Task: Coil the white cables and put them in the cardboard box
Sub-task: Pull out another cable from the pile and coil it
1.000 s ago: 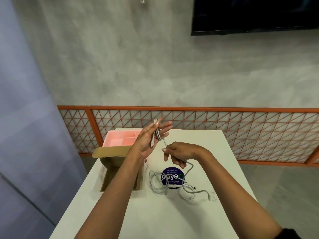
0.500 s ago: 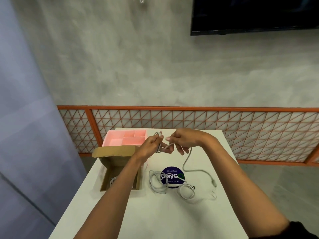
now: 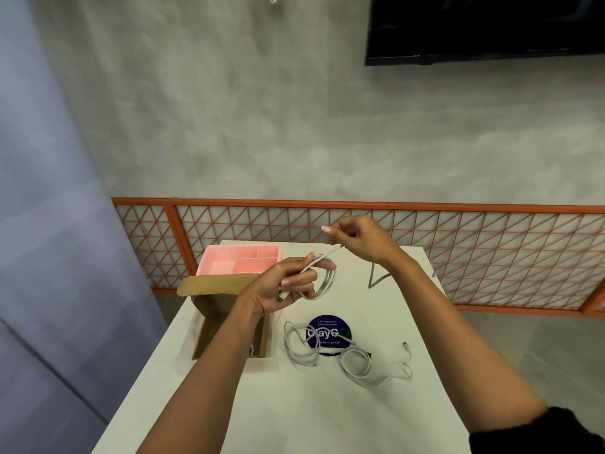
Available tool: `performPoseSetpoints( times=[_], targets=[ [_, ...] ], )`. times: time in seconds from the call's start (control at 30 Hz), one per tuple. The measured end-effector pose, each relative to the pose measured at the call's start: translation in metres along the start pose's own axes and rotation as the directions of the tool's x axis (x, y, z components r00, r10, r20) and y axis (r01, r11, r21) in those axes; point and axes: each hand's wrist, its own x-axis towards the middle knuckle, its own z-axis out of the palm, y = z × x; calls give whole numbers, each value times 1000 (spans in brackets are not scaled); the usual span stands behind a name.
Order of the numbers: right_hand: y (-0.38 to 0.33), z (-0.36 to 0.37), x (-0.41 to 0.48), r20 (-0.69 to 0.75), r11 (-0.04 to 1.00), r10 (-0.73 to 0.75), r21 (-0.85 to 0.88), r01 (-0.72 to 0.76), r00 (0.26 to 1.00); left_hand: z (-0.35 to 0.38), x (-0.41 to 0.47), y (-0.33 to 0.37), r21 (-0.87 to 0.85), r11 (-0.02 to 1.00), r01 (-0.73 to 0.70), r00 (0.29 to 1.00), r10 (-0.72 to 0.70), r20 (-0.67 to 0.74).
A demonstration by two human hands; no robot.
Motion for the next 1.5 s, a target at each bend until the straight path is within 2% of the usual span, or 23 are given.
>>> performPoseSetpoints(
  times=[0.1,0.23,0.33,0.4,0.5,0.6,0.67,0.77,0.83,0.93,1.0,1.1,1.27,1.5],
  targets=[
    [0,0,-4,0,989,22,148,-22,1000,0,-4,2,-174,984,-22,993,42,110],
    [-4,6,-13,150,948,94,289,-135,984,3,-3,5,-290,957,1,978,60,199],
    [-8,10,-20,297,909,66,375,-180,953,2,-4,7,-333,943,4,978,66,199],
    [-9,12,-22,326,889,15,429,-162,945,1,-4,7,-314,949,-17,986,68,153],
    [-9,17,-19,289,887,58,425,-182,956,2,0,10,-262,962,-73,996,83,27],
    [-10,23,-15,211,866,139,448,-222,967,8,4,13,-134,982,-136,979,112,-171],
    [-10,25,-12,152,860,181,455,-231,972,13,6,13,0,985,-175,937,166,-309],
    [-13,28,-8,53,855,227,467,-225,972,20,14,8,200,957,-212,857,281,-433],
    [-15,33,-5,-8,851,243,482,-209,970,24,21,6,317,923,-217,801,354,-482],
    [-14,37,-4,-62,872,218,462,-165,974,27,27,6,383,894,-231,758,412,-506],
    [-13,32,-6,-11,863,201,474,-172,980,25,28,8,419,878,-231,741,438,-510],
    [-4,20,-12,108,787,167,585,-198,980,18,27,13,463,856,-231,717,471,-513],
    [19,14,-20,239,745,90,628,-224,967,13,24,21,537,815,-219,676,523,-519],
    [16,7,-26,496,804,87,476,-355,864,13,24,33,616,761,-205,649,577,-496]
  ],
)
